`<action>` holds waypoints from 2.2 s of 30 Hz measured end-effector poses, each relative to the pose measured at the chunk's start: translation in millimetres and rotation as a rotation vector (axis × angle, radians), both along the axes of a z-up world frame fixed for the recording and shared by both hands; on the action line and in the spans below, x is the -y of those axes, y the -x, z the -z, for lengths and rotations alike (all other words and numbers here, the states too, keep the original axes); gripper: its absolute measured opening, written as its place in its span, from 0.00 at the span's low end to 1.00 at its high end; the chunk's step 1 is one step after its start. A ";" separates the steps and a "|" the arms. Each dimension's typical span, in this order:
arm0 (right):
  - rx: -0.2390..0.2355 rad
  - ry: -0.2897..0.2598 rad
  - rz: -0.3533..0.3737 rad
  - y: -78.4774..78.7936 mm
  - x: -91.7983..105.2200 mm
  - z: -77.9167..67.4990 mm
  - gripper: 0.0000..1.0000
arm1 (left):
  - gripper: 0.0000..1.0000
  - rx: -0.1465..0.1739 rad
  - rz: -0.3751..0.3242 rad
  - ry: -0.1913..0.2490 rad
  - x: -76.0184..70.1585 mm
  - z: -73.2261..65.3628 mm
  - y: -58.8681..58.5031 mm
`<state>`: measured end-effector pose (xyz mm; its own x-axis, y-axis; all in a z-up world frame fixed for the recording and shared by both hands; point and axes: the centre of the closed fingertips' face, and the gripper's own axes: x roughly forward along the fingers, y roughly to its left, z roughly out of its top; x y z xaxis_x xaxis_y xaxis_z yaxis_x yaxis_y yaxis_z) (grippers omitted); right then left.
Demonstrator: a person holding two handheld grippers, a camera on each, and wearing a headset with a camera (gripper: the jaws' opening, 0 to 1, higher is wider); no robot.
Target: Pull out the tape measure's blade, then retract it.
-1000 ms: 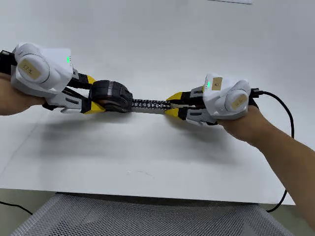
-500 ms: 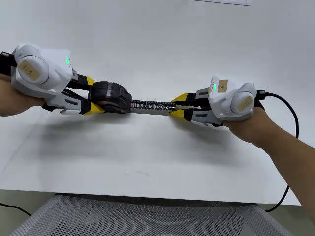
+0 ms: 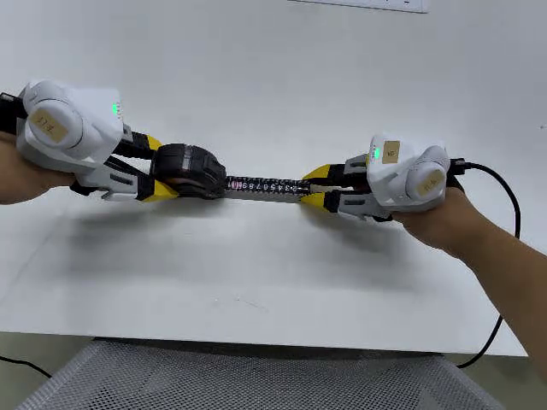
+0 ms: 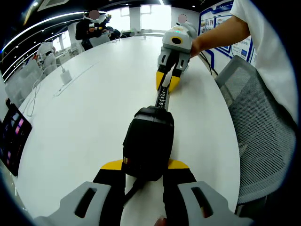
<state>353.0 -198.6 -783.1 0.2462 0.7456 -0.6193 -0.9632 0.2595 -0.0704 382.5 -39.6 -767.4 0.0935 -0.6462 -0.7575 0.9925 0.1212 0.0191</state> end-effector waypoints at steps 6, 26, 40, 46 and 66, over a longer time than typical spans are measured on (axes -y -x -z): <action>0.000 0.010 0.000 1.8 6.7 -0.1 0.08 | 0.25 0.000 0.001 -0.002 0.1 -0.2 0.3; -0.011 0.042 -0.004 4.0 23.1 1.6 0.08 | 0.25 0.002 0.001 -0.001 1.0 -0.2 0.3; -0.020 0.056 0.011 4.4 38.2 3.9 0.08 | 0.25 0.001 0.002 0.002 1.3 0.5 0.2; -0.025 0.059 0.018 4.5 43.1 3.2 0.08 | 0.25 0.000 0.001 0.003 1.2 1.0 0.2; -0.038 0.086 0.034 10.6 60.5 4.2 0.08 | 0.25 0.000 0.003 -0.001 1.2 0.1 1.0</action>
<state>342.4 -259.1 -787.3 0.2461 0.6807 -0.6900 -0.9562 0.2870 -0.0579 381.5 -40.7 -767.5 0.0919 -0.6459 -0.7578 0.9928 0.1186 0.0193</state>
